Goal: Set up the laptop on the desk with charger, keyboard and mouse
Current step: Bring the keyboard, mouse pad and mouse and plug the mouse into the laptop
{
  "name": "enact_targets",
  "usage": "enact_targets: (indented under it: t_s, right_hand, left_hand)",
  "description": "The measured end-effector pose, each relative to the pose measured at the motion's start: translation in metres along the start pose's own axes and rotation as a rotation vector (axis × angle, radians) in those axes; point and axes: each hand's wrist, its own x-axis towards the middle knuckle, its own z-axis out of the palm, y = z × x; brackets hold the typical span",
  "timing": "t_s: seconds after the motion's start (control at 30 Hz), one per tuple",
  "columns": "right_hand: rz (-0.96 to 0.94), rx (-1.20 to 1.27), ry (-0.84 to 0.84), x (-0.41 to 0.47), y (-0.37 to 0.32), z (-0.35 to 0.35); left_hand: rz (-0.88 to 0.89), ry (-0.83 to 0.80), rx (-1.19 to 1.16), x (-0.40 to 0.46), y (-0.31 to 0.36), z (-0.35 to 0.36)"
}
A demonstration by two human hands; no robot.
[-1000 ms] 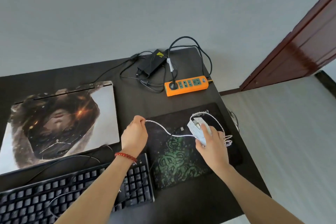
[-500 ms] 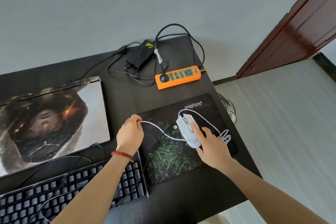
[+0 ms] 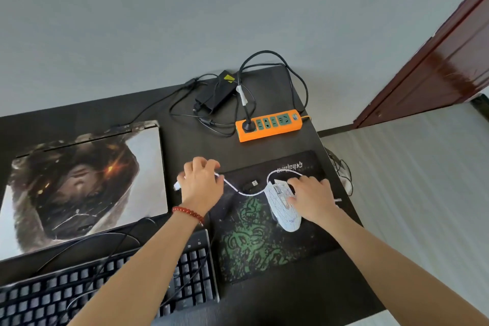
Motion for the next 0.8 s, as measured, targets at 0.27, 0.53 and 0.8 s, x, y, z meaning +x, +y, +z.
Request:
enact_targets:
  t_s: [0.27,0.53,0.8]
  right_hand:
    - [-0.176,0.119,0.139,0.028,-0.028,0.01]
    - [-0.261,0.301,0.127,0.068,-0.065,0.001]
    - [-0.498,0.285,-0.137,0.102,-0.146,0.001]
  left_hand:
    - [0.05,-0.139,0.219,-0.047,-0.01,0.067]
    - [0.082,0.032,-0.046,-0.051,-0.032,0.043]
    - [0.169,-0.111,0.056,-0.09,-0.087,-0.001]
